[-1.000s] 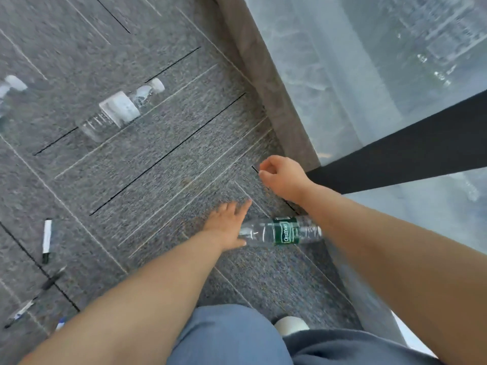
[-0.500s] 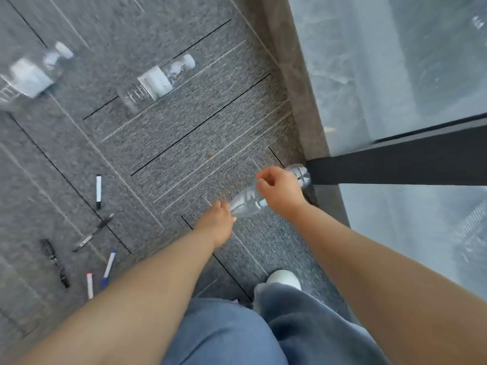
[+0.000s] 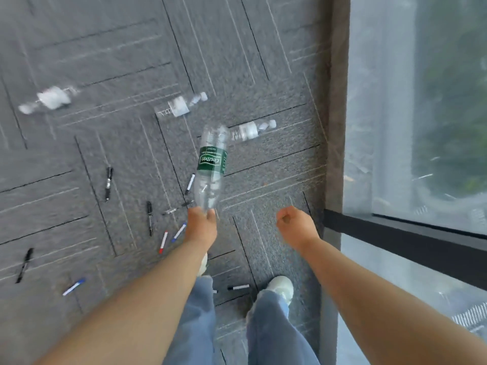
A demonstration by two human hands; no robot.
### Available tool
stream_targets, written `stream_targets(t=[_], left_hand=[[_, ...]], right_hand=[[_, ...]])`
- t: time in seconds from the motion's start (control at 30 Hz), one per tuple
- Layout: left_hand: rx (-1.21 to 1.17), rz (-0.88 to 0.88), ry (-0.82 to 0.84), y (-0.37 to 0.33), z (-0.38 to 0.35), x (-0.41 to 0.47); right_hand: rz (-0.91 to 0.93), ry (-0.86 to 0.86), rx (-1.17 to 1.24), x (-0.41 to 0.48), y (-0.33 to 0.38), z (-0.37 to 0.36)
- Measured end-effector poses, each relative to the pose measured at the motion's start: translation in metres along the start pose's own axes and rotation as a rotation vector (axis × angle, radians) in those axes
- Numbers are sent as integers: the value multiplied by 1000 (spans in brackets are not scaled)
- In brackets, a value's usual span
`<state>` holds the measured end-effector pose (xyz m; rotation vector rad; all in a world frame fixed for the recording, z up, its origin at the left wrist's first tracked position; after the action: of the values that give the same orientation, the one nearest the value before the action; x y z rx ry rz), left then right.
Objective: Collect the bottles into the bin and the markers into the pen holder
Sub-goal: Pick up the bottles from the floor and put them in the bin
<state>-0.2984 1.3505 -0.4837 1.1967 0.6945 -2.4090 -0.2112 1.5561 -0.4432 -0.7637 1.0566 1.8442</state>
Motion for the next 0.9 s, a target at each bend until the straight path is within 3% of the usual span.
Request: stream_targets(t=[0.13, 0.33, 0.63, 0.9], left_hand=[[-123, 45, 14, -6, 61, 11], [-178, 125, -112, -38, 103, 17], [-400, 314, -250, -94, 57, 73], [-441, 187, -265, -143, 5, 164]], right_hand=[[73, 9, 12, -13, 82, 1], [178, 102, -43, 13, 156, -8], [201, 211, -329, 132, 173, 35], [177, 191, -547, 260, 152, 23]])
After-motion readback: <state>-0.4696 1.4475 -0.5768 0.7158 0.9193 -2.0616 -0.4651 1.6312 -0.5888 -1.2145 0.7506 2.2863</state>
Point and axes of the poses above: each hand's wrist, its own x-axis towards the middle knuckle, its own z-axis out of the back of the hand, y = z × x, the point moved 5 cm from there along x, towards the middle knuckle, and after that the axes turned 8 degrees about x, right-handed, at the moved point
